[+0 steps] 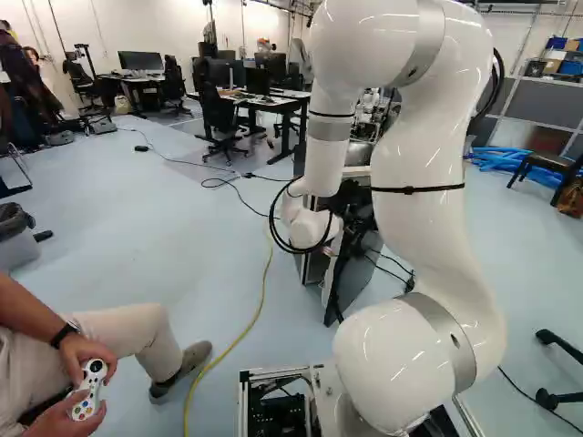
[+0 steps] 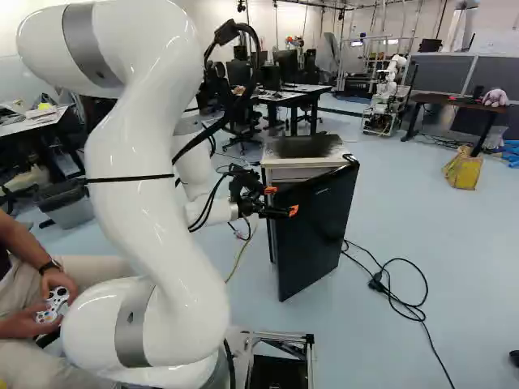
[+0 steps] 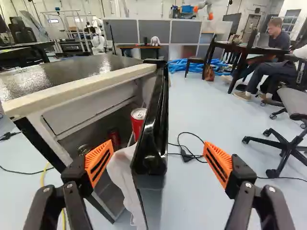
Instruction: Grab a drink from the fridge
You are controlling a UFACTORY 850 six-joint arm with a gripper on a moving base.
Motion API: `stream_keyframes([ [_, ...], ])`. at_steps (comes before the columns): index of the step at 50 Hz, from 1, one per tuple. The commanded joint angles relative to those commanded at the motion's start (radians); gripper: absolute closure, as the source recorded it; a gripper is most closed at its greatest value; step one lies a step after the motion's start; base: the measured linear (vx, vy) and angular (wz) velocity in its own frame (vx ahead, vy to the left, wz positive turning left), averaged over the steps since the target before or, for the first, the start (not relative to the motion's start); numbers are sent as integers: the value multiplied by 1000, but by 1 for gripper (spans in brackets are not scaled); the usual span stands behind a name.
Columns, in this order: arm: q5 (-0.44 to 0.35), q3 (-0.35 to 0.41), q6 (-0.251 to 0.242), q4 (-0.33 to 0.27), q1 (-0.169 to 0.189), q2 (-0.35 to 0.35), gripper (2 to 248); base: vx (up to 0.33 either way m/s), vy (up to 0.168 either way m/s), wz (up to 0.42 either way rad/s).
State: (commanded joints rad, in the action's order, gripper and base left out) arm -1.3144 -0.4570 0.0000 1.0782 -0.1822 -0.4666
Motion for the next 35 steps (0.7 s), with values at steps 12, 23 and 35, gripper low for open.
stream_keyframes([
  [12, -2, 48, 0, 0, 9, 29, 3, 0, 0, 0],
  [23, -13, 91, 0, 5, 19, 56, 3, 0, 0, 0],
  [35, -27, 137, 0, 13, 31, 84, 3, 0, 0, 0],
])
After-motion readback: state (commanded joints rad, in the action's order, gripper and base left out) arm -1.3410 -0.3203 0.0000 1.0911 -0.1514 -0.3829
